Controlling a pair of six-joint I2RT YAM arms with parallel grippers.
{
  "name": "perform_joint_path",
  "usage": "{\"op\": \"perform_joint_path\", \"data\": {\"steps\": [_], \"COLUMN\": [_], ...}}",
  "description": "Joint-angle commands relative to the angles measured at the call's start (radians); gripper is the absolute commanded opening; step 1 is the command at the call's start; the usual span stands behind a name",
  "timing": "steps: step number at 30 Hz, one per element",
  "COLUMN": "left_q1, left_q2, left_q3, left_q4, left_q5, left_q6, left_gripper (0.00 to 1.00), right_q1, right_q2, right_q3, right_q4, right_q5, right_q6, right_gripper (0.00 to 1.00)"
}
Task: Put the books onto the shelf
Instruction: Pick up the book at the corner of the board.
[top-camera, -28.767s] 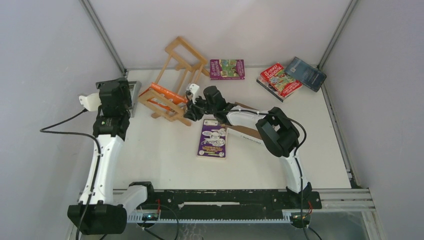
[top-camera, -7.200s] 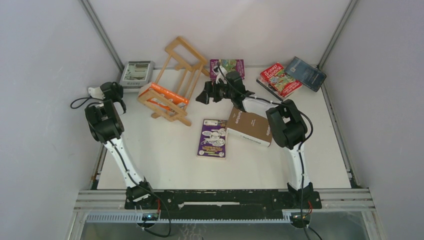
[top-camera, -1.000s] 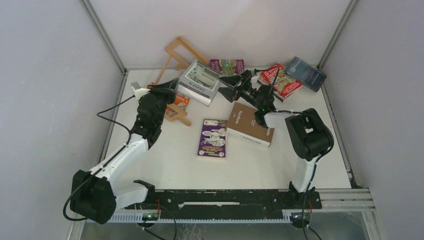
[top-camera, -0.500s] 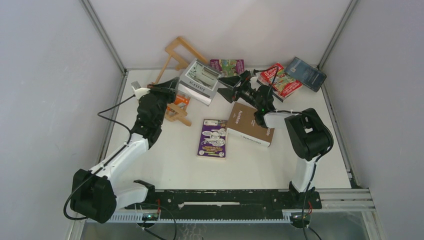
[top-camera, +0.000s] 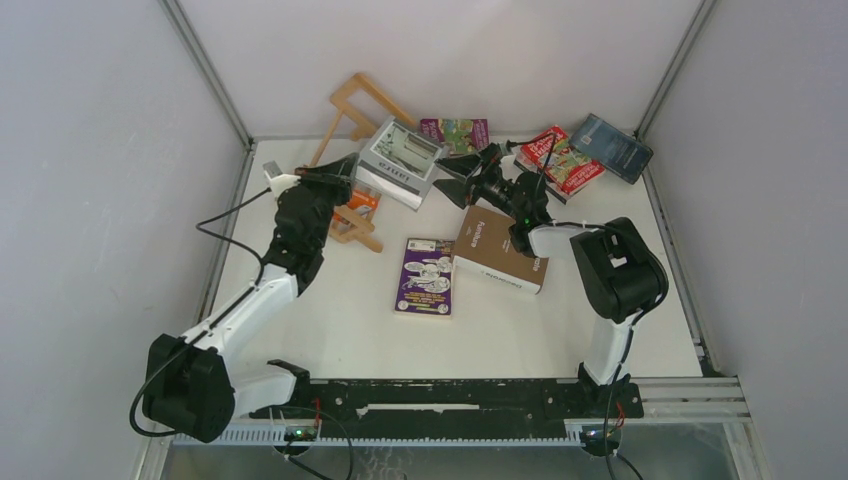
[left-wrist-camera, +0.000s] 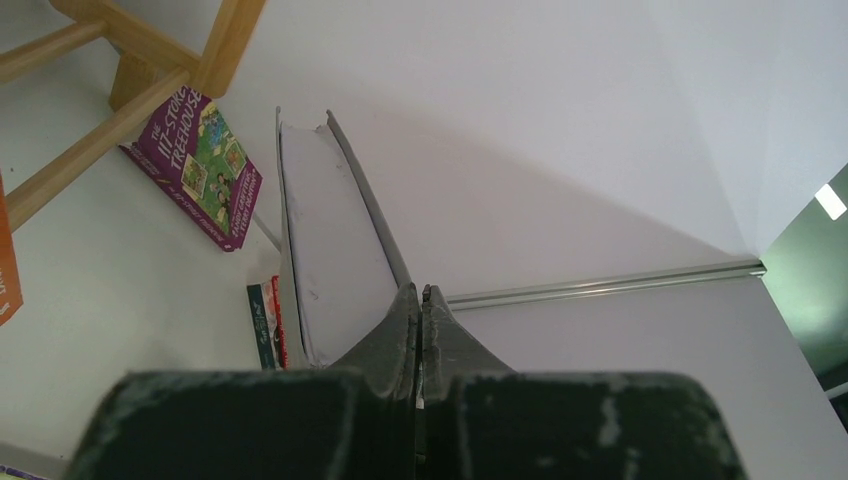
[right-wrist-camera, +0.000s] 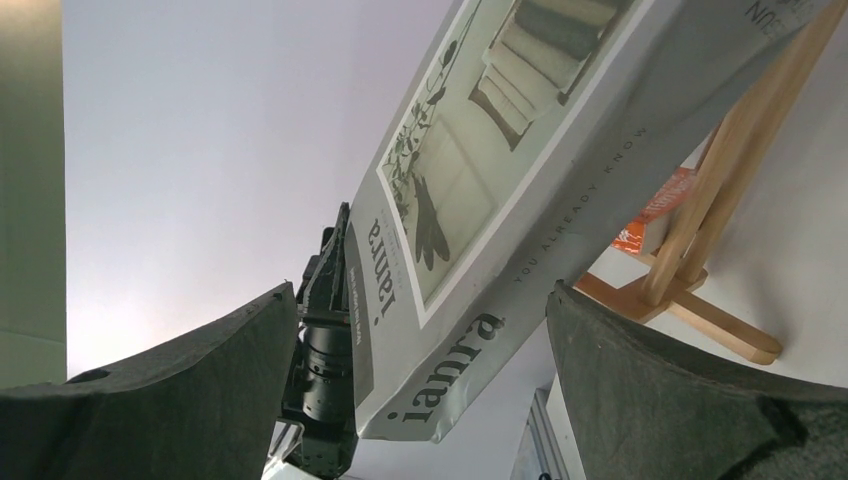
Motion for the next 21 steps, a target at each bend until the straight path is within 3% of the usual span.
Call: {"op": "perform_joint_path", "data": {"steps": [1, 21], "left_q1": [0.008, 0.035], "left_q2": [0.003, 0.049], "left_q3": [0.063, 0.078], "left_q4": [0.091, 0.145], "left_q5": [0.021, 0.065], "left_q6": [-0.013, -0.061], "left_gripper": [0.00, 0.00], "right_q1": [-0.001, -0.014], "right_q2": [-0.027, 0.094], "right_q3": [0.001, 0.051], "right_q4": [0.041, 0.080], "right_q5": [-0.005, -0.025], "right_q6": [-0.013, 0.027], "right_gripper": [0.99, 0.99]}}
